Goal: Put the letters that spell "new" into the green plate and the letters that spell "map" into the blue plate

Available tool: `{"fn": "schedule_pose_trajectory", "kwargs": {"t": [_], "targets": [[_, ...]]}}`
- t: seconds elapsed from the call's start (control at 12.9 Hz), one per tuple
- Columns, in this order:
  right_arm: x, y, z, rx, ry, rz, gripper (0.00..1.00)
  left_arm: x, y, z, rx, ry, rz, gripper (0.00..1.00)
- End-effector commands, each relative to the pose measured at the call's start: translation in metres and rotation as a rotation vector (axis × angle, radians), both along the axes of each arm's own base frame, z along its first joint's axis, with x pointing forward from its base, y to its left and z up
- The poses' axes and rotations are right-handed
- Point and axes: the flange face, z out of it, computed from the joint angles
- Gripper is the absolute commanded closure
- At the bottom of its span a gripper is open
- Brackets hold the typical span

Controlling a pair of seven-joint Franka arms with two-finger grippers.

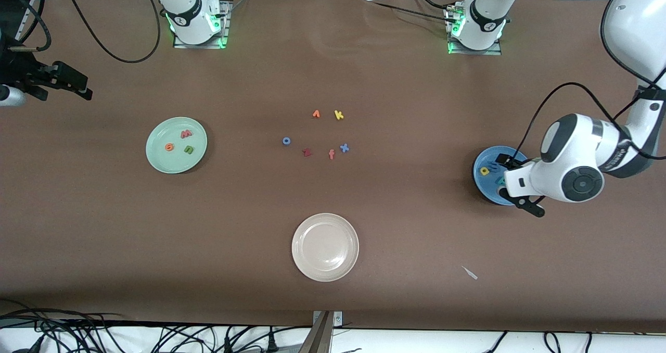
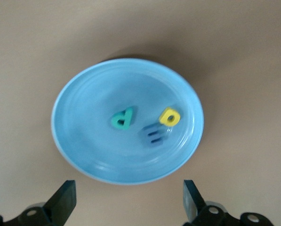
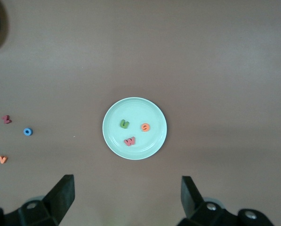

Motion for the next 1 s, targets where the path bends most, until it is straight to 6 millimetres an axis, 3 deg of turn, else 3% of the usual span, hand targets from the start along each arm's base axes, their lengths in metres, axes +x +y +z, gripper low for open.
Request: {"fn": "schedule_pose_trajectory", "kwargs": {"t": [0.0, 0.15, 0.39, 0.62, 0.77, 0.93], "targets": [[-0.001, -0.001, 0.001, -0.002, 0.002, -0.006, 0.0, 0.0, 0.01, 0.022, 0.024, 0.027, 0.016, 0.0], [-0.001, -0.001, 0.001, -0.002, 0.002, -0.006, 0.0, 0.0, 0.015, 0.043, -0.002, 0.022, 0.109, 0.0], [-0.001, -0.001, 0.001, -0.002, 0.002, -0.008, 0.0, -0.012, 0.036, 0.1, 0.021, -0.037, 0.265, 0.0], [-0.001, -0.001, 0.001, -0.002, 0.002, -0.008, 0.0, -0.029, 0.032, 0.151, 0.015, -0.1, 0.357, 0.0], [-0.001, -0.001, 0.001, 0.0, 0.002, -0.008, 0.0, -0.043, 0.033, 0.196, -0.009, -0.164, 0.553, 0.0], [-0.001, -0.001, 0.001, 0.0, 0.002, -0.008, 0.0, -0.054, 0.026, 0.236, -0.016, -0.222, 0.558, 0.0]]}}
